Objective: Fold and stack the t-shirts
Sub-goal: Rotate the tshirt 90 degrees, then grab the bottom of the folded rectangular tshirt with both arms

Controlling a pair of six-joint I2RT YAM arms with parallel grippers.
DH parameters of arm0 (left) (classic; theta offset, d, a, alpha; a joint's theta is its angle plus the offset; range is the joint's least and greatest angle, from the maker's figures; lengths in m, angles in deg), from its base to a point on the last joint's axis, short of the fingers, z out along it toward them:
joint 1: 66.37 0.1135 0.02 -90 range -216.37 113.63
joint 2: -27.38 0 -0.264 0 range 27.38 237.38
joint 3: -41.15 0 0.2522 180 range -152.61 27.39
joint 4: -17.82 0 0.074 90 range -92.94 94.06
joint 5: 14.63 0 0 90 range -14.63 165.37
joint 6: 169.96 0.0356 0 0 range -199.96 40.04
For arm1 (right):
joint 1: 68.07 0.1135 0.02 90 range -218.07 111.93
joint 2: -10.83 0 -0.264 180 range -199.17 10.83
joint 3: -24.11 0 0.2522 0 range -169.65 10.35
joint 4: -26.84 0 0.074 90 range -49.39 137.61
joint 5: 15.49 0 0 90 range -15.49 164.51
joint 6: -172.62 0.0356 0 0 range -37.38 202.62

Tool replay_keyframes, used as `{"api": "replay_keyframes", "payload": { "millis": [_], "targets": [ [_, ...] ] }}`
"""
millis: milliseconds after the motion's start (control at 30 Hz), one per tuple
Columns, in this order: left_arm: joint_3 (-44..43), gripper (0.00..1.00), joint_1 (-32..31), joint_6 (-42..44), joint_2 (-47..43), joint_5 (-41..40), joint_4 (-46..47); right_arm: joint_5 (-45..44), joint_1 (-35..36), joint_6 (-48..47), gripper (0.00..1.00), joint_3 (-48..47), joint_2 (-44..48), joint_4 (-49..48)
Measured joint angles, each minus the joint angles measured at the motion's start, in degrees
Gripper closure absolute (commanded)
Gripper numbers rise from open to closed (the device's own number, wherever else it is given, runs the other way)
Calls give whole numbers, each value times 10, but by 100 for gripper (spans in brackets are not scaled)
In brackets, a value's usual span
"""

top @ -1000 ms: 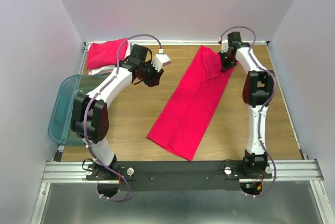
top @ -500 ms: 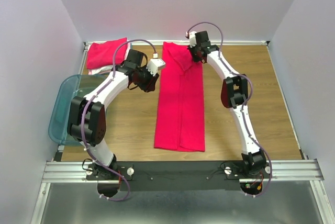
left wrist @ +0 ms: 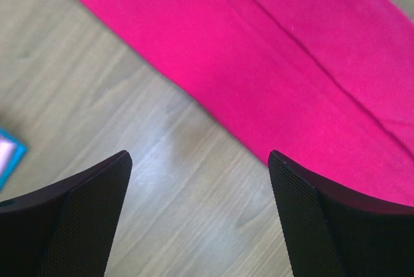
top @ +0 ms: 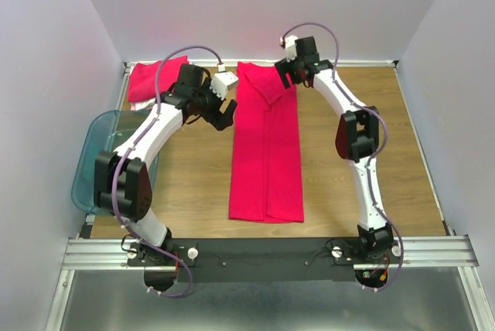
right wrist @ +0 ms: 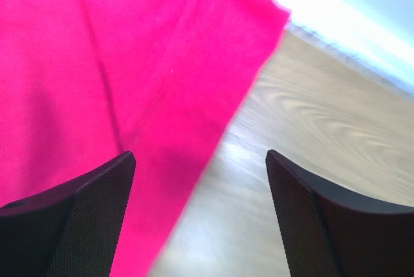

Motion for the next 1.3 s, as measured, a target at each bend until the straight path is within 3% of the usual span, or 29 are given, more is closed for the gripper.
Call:
{"api": "replay_keyframes", "payload": {
  "millis": [200, 400, 533, 667, 800, 967, 1033, 1133, 1300],
  "targets": [
    [-23, 5, 10, 10, -96, 11, 23, 32, 0, -12, 0, 93, 220, -2],
    [-32, 4, 10, -3, -207, 41, 103, 75, 2, -25, 0, 205, 454, -36],
    [-31, 4, 10, 48, -249, 83, 112, 131, 9, -56, 0, 323, 582, -11],
    [4, 4, 8, 159, -266, 125, 34, 183, 26, -92, 0, 424, 630, 81],
    [129, 4, -17, 273, -300, 139, -59, 205, 78, -144, 0, 583, 661, 188],
    [323, 6, -168, 334, -391, 104, -89, 216, 122, -177, 3, 753, 737, 233],
    [362, 8, -225, 336, -417, 84, -78, 217, 133, -187, 5, 792, 758, 232],
    [393, 17, -276, 342, -424, 63, -54, 216, 154, -202, 12, 837, 764, 220],
    [417, 29, -308, 354, -396, 39, -26, 212, 196, -219, 31, 876, 760, 196]
  ]
}}
